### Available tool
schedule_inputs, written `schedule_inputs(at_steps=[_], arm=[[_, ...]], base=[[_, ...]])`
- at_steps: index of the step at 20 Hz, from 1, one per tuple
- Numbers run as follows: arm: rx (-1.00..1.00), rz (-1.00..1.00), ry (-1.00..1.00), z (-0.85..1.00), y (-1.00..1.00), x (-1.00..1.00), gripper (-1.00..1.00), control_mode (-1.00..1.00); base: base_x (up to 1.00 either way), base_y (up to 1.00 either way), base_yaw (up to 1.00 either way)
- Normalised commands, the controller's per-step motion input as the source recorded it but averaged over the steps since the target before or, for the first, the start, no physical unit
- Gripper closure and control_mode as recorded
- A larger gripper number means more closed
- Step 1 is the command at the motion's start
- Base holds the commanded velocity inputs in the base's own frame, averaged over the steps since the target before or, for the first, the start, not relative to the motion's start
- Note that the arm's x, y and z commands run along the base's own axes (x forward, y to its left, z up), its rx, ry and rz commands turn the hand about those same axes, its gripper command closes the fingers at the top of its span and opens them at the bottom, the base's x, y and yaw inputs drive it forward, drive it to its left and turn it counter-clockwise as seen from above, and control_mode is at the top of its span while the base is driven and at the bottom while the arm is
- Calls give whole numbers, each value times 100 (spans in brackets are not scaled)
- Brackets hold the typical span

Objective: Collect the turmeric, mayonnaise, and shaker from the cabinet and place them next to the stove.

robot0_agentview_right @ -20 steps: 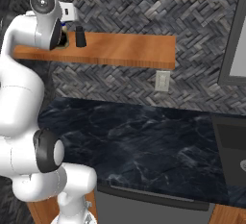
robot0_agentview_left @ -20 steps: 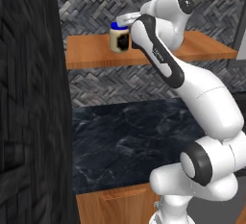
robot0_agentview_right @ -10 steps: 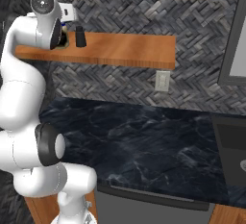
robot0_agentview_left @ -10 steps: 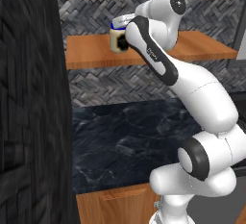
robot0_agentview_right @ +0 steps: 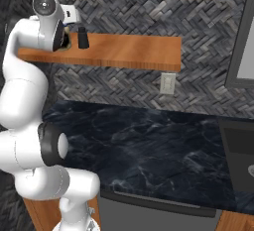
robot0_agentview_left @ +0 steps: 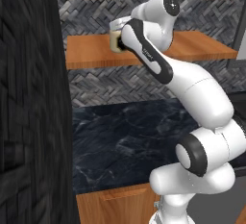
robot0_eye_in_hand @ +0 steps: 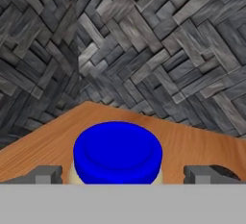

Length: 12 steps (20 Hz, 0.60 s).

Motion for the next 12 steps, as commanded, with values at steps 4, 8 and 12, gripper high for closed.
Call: schedule_inputs(at_steps=[4,8,12], arm=[[-1,0,0,-3,3,13,-100,-100],[0,0,0,0,0,14,-100,-100],[0,0,0,-3,1,7,-100,-100]], base=[[0,0,0],[0,0,0],[0,0,0]])
